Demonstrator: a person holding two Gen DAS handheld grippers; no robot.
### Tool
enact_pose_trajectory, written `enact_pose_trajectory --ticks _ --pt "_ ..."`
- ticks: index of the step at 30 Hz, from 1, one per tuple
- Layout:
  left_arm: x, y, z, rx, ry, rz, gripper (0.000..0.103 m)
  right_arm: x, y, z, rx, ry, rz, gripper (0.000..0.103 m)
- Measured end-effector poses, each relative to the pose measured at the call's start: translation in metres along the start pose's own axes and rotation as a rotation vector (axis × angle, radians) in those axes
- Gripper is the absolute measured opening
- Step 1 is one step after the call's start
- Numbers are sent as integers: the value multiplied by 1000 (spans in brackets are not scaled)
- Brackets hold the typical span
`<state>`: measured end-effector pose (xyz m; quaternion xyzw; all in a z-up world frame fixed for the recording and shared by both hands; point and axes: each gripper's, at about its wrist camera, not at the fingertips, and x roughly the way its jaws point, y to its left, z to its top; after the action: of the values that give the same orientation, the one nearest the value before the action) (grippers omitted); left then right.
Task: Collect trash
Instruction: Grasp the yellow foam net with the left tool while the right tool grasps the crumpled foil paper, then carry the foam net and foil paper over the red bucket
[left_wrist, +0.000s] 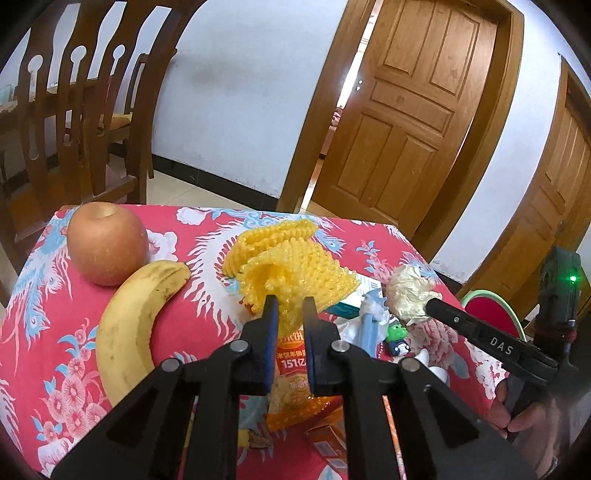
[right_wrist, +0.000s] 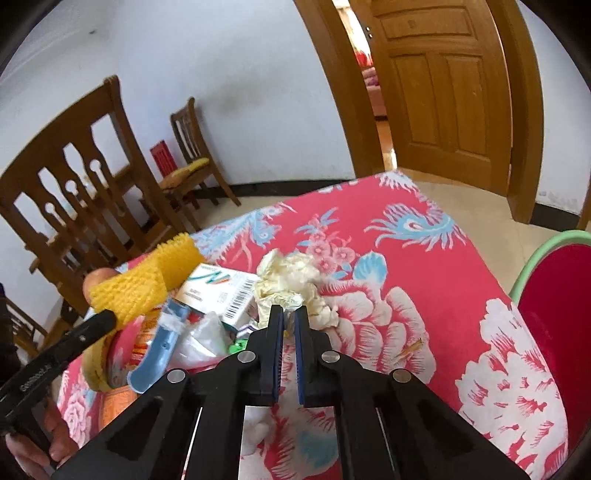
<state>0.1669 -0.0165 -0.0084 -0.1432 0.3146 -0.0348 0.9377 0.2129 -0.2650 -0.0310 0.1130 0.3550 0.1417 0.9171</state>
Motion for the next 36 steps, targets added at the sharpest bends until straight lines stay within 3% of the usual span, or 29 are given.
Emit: enact_pose_trajectory --ticks 9,17,26,36 --pt "0 -6 -1 20 -2 -15 12 -6 8 0 -41 -30 33 5" --pt "0 -20 -2 57 -2 -30 12 -11 16 1 -98 -58 1 5" --pt "-15 -48 5 96 -22 -57 12 -28 7 5 -54 -104 52 5" --pt "-12 -83 -2 131 -7 -82 12 -48 -17 4 -33 -133 30 5"
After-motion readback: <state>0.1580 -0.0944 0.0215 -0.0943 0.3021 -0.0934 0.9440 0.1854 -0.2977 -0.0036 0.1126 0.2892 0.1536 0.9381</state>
